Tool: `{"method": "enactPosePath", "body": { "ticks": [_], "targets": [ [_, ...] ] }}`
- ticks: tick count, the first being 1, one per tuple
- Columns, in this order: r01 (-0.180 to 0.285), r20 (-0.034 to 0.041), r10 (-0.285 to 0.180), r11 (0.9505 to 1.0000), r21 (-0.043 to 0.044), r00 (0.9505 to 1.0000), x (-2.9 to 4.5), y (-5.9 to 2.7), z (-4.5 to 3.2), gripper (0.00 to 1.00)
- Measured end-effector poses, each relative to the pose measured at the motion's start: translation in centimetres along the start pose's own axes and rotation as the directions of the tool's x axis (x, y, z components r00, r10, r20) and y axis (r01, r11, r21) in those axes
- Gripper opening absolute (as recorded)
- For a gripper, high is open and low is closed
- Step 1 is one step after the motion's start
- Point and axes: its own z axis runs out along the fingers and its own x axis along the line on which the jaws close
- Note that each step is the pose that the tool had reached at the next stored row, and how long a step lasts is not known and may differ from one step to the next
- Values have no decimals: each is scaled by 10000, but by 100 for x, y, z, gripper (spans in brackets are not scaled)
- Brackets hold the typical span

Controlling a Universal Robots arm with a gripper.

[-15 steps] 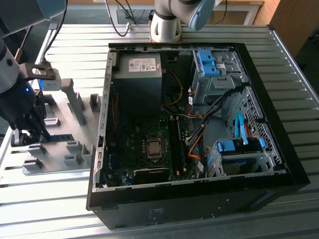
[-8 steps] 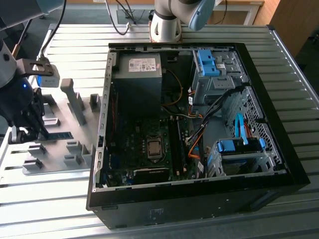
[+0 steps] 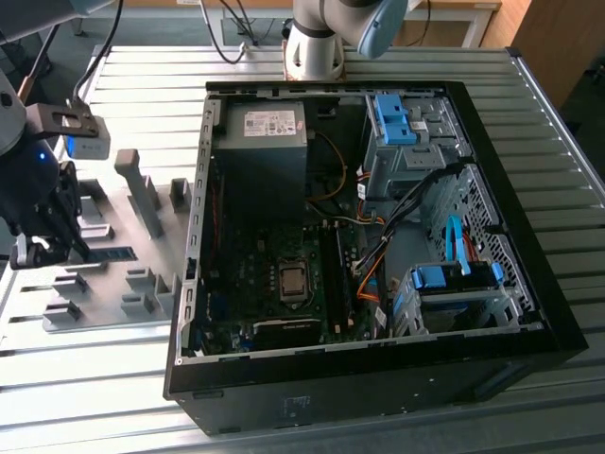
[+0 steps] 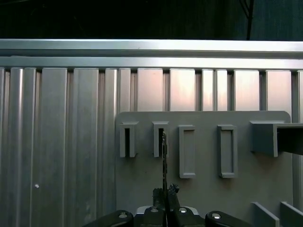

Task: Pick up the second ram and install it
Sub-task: 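Pick up the second ram and move it above second insertion slot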

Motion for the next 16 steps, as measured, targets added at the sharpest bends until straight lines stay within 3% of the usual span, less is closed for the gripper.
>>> {"method": "enactPosePath", "body": {
  "ticks": [16],
  "targets": [
    [0,2,0,10000,0,10000,-1,1,-134,14]
  ]
}}
